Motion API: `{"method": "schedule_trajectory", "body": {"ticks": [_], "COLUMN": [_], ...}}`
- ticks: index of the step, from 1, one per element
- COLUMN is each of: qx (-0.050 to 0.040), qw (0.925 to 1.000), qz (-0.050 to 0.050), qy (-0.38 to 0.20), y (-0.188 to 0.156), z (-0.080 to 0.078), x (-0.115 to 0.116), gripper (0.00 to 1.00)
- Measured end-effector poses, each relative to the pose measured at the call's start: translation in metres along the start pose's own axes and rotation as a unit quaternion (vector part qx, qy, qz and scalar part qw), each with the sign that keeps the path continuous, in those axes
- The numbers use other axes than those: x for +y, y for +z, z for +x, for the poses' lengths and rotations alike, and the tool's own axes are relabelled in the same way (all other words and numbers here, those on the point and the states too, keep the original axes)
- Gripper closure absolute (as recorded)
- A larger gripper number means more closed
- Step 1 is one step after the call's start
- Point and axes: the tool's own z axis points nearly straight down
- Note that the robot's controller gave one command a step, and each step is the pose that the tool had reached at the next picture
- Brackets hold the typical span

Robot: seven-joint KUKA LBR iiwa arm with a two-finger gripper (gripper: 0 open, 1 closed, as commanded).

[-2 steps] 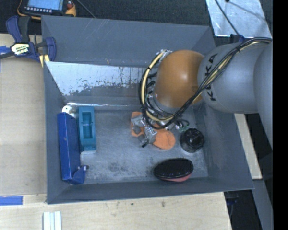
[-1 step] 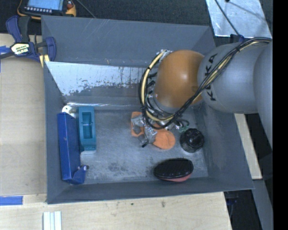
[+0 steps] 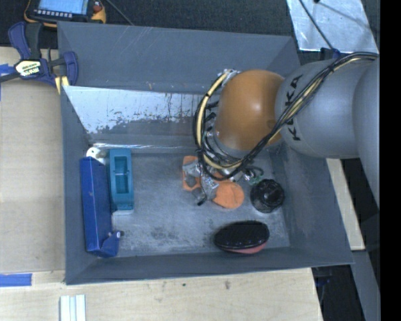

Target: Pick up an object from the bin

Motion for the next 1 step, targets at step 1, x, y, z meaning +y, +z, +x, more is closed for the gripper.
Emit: {"method": "schedule_trajectory", "body": {"ticks": [1], "qx": [-0.0001], "qw": [1.0000], "qz": [0.000], "qy": [-0.002], "y": [0.0000], "z": [-0.0006], "x": [0.0003], "gripper": [1.00]}}
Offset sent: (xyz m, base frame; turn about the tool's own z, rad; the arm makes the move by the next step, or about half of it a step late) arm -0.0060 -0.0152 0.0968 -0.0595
